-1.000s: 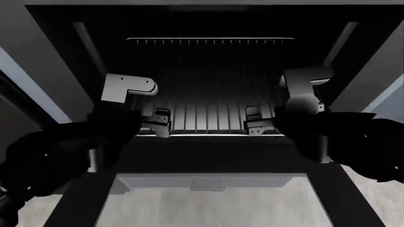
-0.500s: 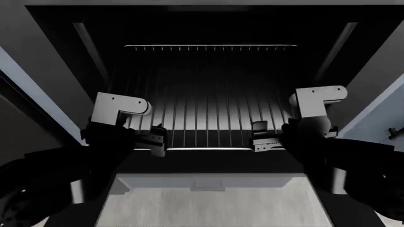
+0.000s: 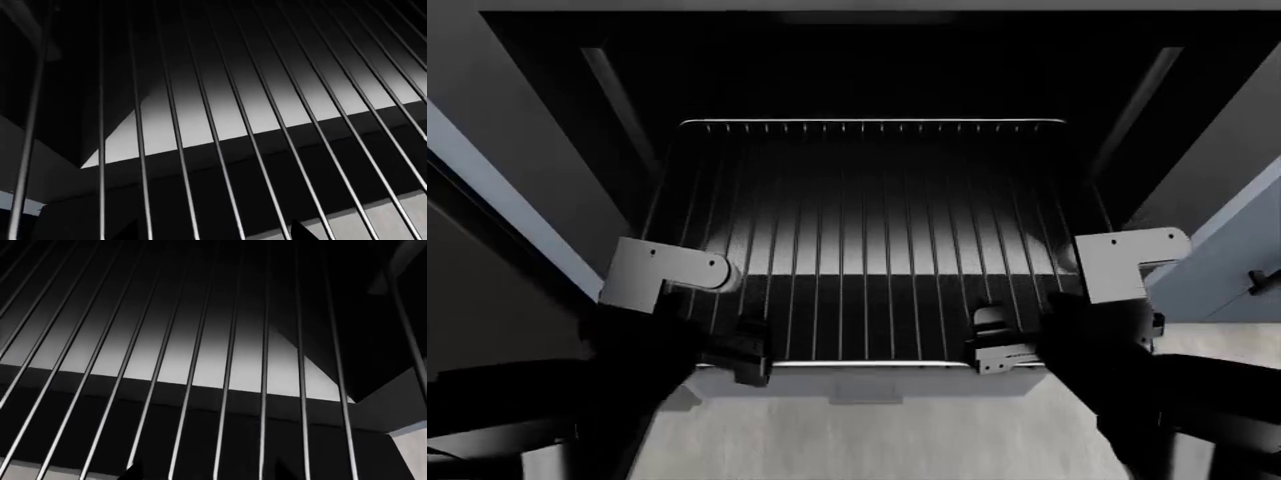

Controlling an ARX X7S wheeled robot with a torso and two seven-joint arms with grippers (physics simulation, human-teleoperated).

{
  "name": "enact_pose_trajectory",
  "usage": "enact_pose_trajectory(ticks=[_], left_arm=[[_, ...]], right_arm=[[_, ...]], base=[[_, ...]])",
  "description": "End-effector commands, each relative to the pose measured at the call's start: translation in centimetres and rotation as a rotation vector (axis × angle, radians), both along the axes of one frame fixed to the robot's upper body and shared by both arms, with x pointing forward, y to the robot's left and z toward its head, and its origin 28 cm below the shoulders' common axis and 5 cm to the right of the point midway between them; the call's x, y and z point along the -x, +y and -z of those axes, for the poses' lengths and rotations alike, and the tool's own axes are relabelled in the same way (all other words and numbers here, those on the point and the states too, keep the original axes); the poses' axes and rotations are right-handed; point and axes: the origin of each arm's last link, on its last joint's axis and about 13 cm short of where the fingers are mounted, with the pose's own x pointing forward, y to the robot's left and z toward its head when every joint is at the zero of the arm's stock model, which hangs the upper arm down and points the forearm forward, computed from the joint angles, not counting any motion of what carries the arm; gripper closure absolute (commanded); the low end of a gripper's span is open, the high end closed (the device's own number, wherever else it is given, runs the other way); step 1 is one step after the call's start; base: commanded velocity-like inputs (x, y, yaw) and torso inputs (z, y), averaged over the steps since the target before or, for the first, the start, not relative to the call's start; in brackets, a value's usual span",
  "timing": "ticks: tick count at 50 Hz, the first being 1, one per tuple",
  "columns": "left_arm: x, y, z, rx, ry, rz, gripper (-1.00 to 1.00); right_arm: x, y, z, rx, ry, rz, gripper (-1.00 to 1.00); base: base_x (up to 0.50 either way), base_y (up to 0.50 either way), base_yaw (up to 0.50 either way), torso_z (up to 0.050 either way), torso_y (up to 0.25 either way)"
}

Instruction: Fully slide the oven rack out.

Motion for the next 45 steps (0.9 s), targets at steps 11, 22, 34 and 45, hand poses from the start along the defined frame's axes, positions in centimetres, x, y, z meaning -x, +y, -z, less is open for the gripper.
enact_pose_trajectory(ticks=[11,22,34,45], left_arm=[[8.5,0.9,7.6,-0.159,0.661,0.011,-1.00],[10.1,-0.2,7.5,-0.167,0.683,0.064,-1.00],[11.4,0.3,7.2,-0.158,0.714,0.057,-1.00],[12.4,1.0,6.2,-0.168,0.715,0.048,-1.00]], right_arm=[[9.4,-1.3,5.8,0.053,0.527,0.027,-1.00],[10.2,-1.2,5.5,0.067,0.543,0.001,-1.00],[11.5,-1.0,5.0,0.069,0.558,-0.019,-1.00],[12.5,-1.0,4.4,0.062,0.562,-0.038,-1.00]], base=[[0.00,0.00,0.00,-0.006,-0.017],[0.00,0.00,0.00,-0.007,-0.016],[0.00,0.00,0.00,-0.006,-0.015],[0.00,0.00,0.00,-0.005,-0.014]])
